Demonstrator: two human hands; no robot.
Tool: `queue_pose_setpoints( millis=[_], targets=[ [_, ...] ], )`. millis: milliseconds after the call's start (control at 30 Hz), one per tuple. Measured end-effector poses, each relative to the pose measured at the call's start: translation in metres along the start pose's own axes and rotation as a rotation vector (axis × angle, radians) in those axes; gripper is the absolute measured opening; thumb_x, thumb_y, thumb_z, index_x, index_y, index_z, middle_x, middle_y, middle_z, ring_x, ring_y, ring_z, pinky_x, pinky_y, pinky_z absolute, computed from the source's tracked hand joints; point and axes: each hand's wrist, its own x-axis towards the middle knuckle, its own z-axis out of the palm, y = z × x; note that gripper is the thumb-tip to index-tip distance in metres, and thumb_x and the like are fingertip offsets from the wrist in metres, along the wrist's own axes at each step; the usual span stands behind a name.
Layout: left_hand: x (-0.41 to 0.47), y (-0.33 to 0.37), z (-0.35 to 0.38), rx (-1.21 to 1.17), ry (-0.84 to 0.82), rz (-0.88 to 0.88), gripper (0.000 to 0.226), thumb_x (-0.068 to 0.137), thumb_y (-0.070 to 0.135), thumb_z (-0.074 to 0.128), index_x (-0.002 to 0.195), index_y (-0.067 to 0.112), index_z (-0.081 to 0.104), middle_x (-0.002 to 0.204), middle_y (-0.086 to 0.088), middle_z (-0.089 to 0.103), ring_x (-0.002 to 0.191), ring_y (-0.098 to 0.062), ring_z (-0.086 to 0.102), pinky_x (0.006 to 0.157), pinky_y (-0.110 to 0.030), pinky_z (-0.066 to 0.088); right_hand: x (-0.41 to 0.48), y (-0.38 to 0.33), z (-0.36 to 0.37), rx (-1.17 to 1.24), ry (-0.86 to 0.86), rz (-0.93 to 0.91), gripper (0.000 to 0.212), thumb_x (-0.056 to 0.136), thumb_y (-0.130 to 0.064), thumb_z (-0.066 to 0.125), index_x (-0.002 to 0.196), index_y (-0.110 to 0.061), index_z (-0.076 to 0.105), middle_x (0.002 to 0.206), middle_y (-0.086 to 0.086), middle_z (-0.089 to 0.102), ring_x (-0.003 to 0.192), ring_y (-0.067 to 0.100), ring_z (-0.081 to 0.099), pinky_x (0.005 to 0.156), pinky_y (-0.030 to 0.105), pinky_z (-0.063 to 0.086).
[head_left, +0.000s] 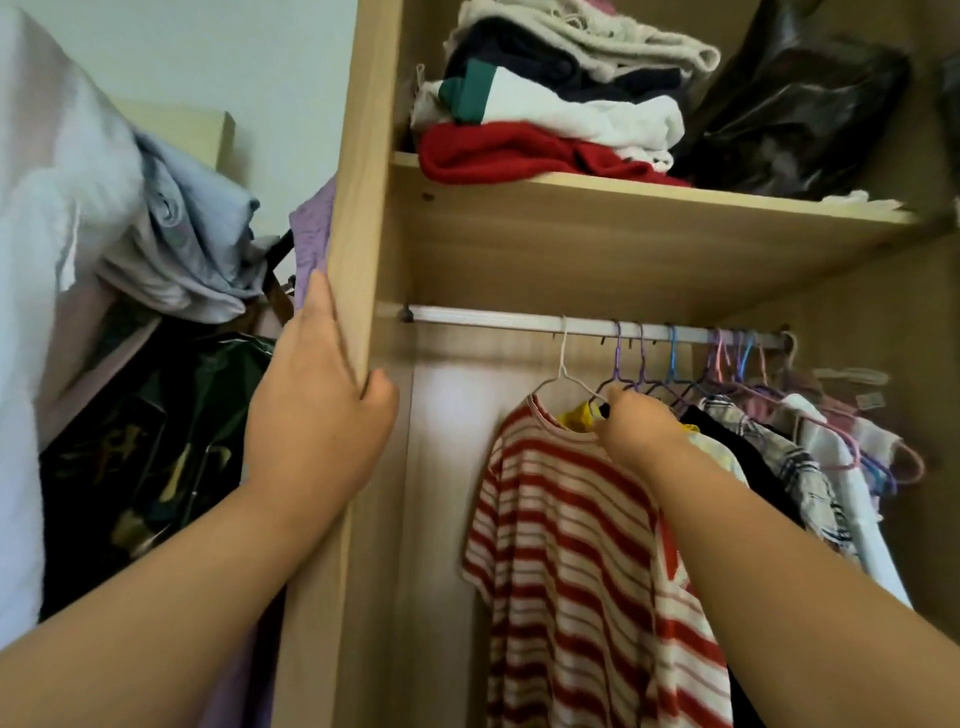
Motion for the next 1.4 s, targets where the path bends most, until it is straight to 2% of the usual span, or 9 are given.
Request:
queue_pose_setpoints(
  millis=[233,400,533,700,933,1100,1233,1333,1400],
  targets=[
    [0.0,-0.001,0.002,0.028,0.033,0.017,0.085,0.078,0.022,0.062,0.15,0.015,0.017,0.138,-0.015,0.046,0.118,-0.025,0.043,0.091,-0.03,0.034,0.031,-0.007,0.012,0.061,-0.064,0.117,0.013,0.09,-0.012,0.049,0.1,-0.005,0.055,0.101,0.013,0.059,0.09,0.03,0.056,0.071,0.036,0.047],
    [-0.001,-0.001,0.002,0.04,0.037,0.02,0.085,0.078,0.022,0.062,0.15,0.016,0.017,0.139,-0.014,0.046,0.119,-0.025,0.043,0.09,-0.034,0.037,0.036,-0.013,0.026,0.113,0.03,0.077,0.018,0.086,0.0,0.043,0.073,-0.008,0.052,0.096,0.016,0.063,0.076,0.028,0.054,0.062,0.033,0.042],
    [-0.001,-0.002,0.002,0.024,0.027,0.015,0.085,0.078,0.024,0.061,0.15,0.017,0.016,0.141,-0.011,0.045,0.119,-0.023,0.042,0.09,-0.032,0.035,0.039,-0.014,0.019,0.228,0.113,0.089,0.023,0.09,-0.006,0.042,0.096,-0.005,0.064,0.096,0.017,0.065,0.085,0.033,0.06,0.066,0.032,0.046],
    [-0.002,-0.001,0.001,-0.013,0.014,0.0,0.084,0.079,0.025,0.06,0.15,0.02,0.016,0.143,-0.008,0.043,0.12,-0.022,0.044,0.089,-0.031,0.037,0.035,-0.006,-0.003,0.304,0.239,0.064,0.022,0.091,-0.012,0.043,0.092,-0.008,0.065,0.084,0.014,0.062,0.075,0.032,0.055,0.062,0.032,0.045],
    [-0.001,0.008,-0.005,-0.018,-0.038,-0.073,0.086,0.082,0.022,0.061,0.151,0.019,0.011,0.139,-0.012,0.043,0.118,-0.028,0.047,0.089,-0.038,0.042,-0.001,0.042,-0.017,0.362,0.364,-0.007,0.023,0.093,-0.024,0.048,0.101,-0.017,0.068,0.093,0.005,0.066,0.077,0.021,0.053,0.066,0.029,0.039],
    [-0.025,0.034,0.0,0.226,-0.079,0.051,0.096,0.075,0.034,0.069,0.149,0.01,0.013,0.155,-0.019,0.014,0.142,-0.035,0.015,0.108,-0.055,0.025,-0.051,0.086,-0.023,0.446,0.322,-0.016,0.019,0.092,-0.024,0.055,0.102,-0.019,0.07,0.087,-0.004,0.062,0.077,0.013,0.054,0.071,0.027,0.039],
    [-0.062,0.064,0.024,0.154,-0.263,0.248,0.086,0.078,0.046,0.059,0.149,0.022,0.018,0.159,-0.007,0.009,0.146,-0.027,0.0,0.112,-0.054,0.013,-0.103,0.116,-0.036,0.488,0.22,-0.046,0.015,0.091,-0.021,0.058,0.094,-0.029,0.07,0.091,-0.014,0.069,0.079,-0.001,0.06,0.067,0.013,0.04],
    [-0.084,0.073,0.052,-0.007,-0.52,0.232,0.078,0.085,0.046,0.055,0.149,0.032,0.012,0.159,0.004,0.008,0.146,-0.018,-0.001,0.114,-0.052,0.012,-0.15,0.125,-0.055,0.457,0.166,-0.067,0.027,0.09,-0.02,0.06,0.073,-0.039,0.069,0.076,-0.024,0.068,0.069,-0.008,0.059,0.061,0.005,0.041],
    [-0.099,0.072,0.071,-0.075,-0.702,0.198,0.078,0.086,0.037,0.057,0.149,0.034,0.01,0.159,0.005,0.009,0.146,-0.018,0.004,0.114,-0.052,0.016,-0.182,0.123,-0.069,0.424,0.119,-0.061,0.029,0.089,-0.024,0.06,0.074,-0.046,0.07,0.078,-0.022,0.069,0.07,-0.005,0.061,0.062,0.004,0.042]
  ],
)
